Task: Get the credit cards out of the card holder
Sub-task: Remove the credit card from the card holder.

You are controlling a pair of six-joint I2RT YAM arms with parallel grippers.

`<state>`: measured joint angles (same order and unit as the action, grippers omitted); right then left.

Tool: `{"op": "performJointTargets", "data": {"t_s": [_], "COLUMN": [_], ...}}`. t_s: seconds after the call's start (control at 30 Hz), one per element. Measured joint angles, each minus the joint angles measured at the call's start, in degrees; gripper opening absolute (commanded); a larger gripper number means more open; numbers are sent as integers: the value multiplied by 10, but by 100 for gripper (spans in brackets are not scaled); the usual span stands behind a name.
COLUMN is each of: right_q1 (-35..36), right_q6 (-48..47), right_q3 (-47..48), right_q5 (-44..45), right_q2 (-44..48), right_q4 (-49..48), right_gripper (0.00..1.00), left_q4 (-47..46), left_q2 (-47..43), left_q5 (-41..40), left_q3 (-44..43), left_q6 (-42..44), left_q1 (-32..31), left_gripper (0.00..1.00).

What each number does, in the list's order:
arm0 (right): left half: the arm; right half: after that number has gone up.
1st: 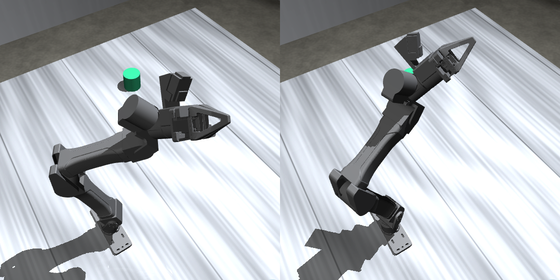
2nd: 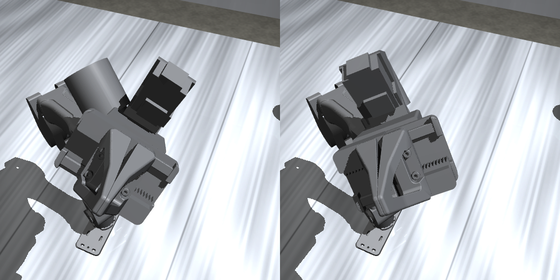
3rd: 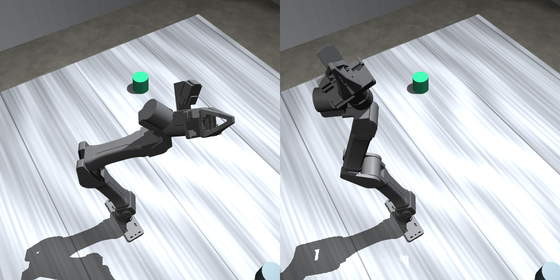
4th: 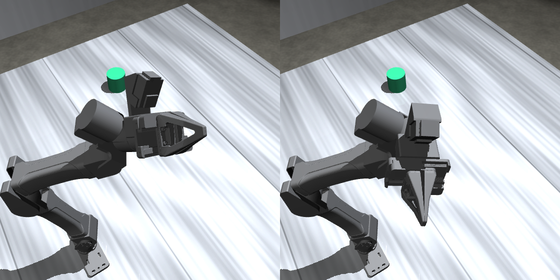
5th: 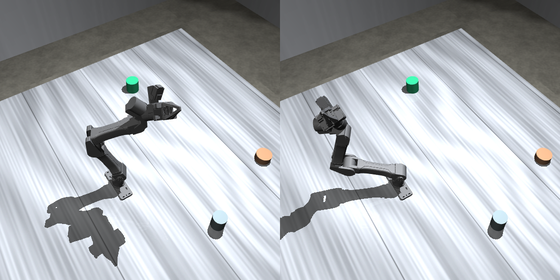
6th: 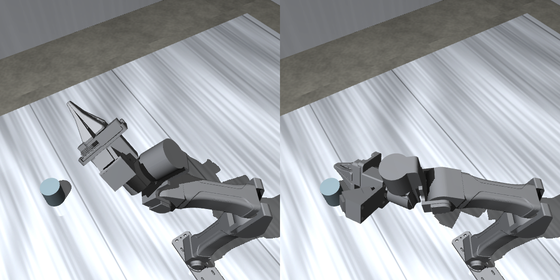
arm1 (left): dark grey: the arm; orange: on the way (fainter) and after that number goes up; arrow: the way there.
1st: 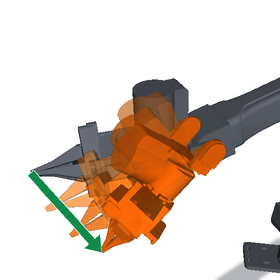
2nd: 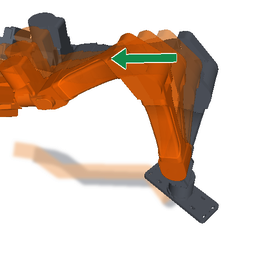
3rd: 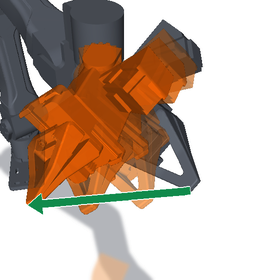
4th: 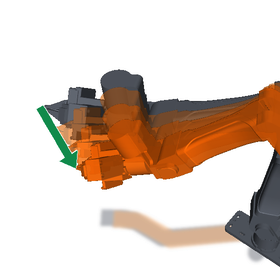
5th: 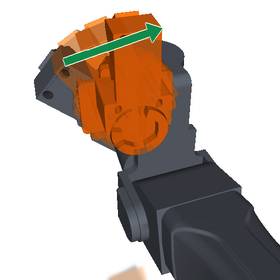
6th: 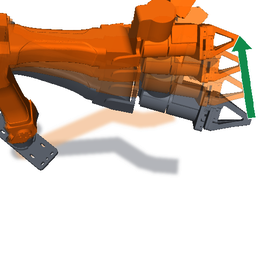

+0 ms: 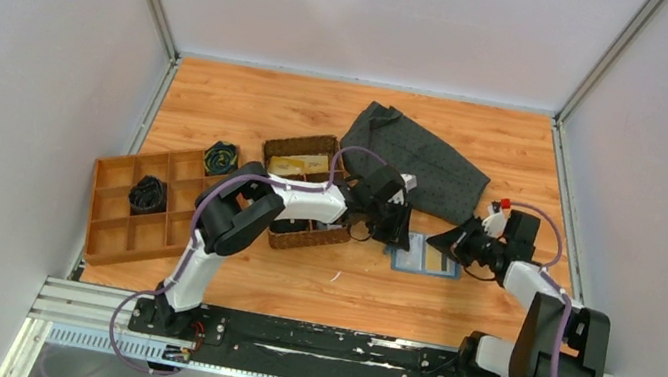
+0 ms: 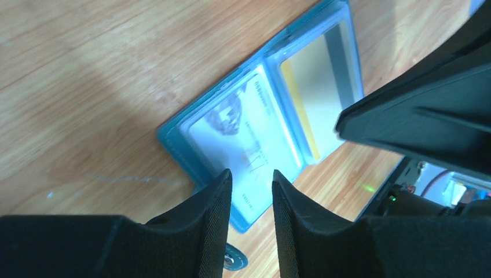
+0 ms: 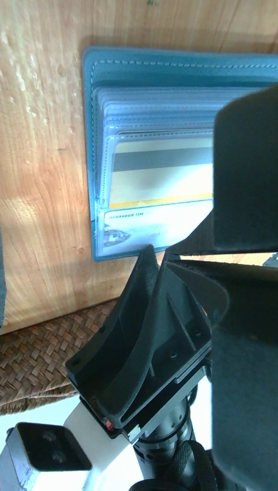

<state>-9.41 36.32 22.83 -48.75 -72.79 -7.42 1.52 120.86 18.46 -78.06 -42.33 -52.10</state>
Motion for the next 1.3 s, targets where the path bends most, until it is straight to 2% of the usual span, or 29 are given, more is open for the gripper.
{"op": "performJointTargets", "data": {"t_s": [0.17,0.27,0.53,0.9,1.3], "right_q1": [0,1,4,4,4], "right_q6": [-35,-64,-108,-122,-122], "right_q3": [34,61,94,95,95], "right_q5": [49,89,174,192,214], "right_q2": [36,46,49,1,16], "right_q4": [76,133,214,221,221], "right_gripper": [18,26,25,26,27], "left_q4": [52,65,40,-11,-24], "left_q2": [-29,-36,-36,7,47], "left_q5": [-34,-36,-3,31,44], "left_q3": [9,11,9,-56,-59], "left_q6": [16,16,-23,-74,-99], "left_q1": [1,2,-4,-11,-15], "left_gripper": [35,36,40,50,49]}}
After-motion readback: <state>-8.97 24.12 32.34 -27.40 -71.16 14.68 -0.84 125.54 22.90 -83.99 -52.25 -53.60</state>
